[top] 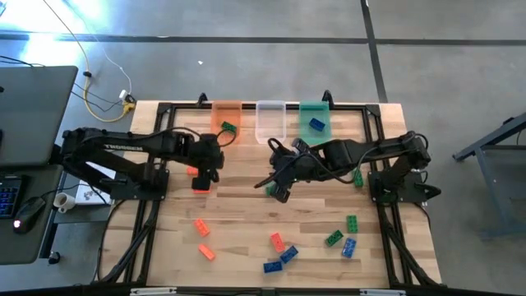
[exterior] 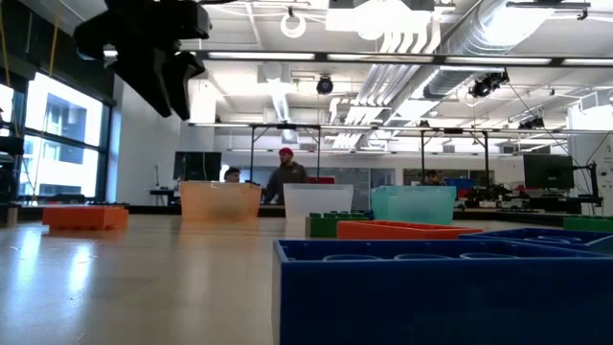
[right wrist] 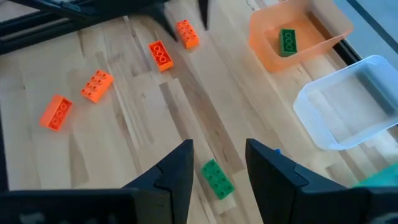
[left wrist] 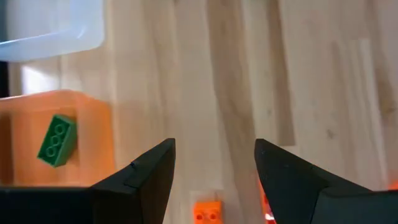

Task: Sort & place blocks by color
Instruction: Put the orange game piece into the transparent bin

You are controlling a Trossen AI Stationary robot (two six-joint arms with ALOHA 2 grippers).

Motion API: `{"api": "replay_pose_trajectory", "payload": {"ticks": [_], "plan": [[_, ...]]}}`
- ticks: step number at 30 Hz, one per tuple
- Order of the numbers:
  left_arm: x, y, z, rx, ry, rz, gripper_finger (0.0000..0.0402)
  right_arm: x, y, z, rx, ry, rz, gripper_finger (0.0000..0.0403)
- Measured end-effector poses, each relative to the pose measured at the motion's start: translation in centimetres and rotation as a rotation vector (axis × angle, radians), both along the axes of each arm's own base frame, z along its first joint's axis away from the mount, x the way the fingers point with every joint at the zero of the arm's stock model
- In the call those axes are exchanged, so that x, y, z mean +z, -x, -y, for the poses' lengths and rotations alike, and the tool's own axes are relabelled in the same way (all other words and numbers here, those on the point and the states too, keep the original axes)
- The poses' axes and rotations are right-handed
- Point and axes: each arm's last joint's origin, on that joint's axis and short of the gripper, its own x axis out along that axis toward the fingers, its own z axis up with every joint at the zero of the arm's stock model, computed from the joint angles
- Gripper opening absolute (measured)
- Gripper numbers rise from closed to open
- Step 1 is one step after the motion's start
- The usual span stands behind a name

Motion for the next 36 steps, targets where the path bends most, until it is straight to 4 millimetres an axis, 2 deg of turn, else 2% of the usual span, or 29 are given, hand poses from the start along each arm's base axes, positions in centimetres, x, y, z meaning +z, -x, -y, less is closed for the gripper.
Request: {"api": "replay_pose_trajectory", "payload": {"ticks": [7, 16, 23, 29, 36], "plan": [[-0.2, 0.3, 1.4, -0.017, 0.060, -0.047, 0.0209, 0.0, -0.3, 1.7, 0.012, 0.021, -0.019, 0.0136], [-0.4, 0.9, 1.5, 0.038, 0.080, -0.099, 0.0210, -0.1, -0.3, 3.7, 0.007, 0.062, -0.058, 0.0135], [-1.0, 0.7, 1.5, 0.085, 0.089, -0.139, 0.0238, -0.2, -0.2, 4.9, -0.008, 0.073, -0.089, 0.0136], [-2.3, 0.4, 1.5, 0.122, 0.125, -0.207, 0.0253, -0.2, -0.1, 5.2, 0.000, 0.082, -0.102, 0.0136], [-5.0, 1.3, 1.8, 0.145, 0.180, -0.262, 0.0248, -0.2, -0.1, 5.2, 0.006, 0.076, -0.106, 0.0136]]}}
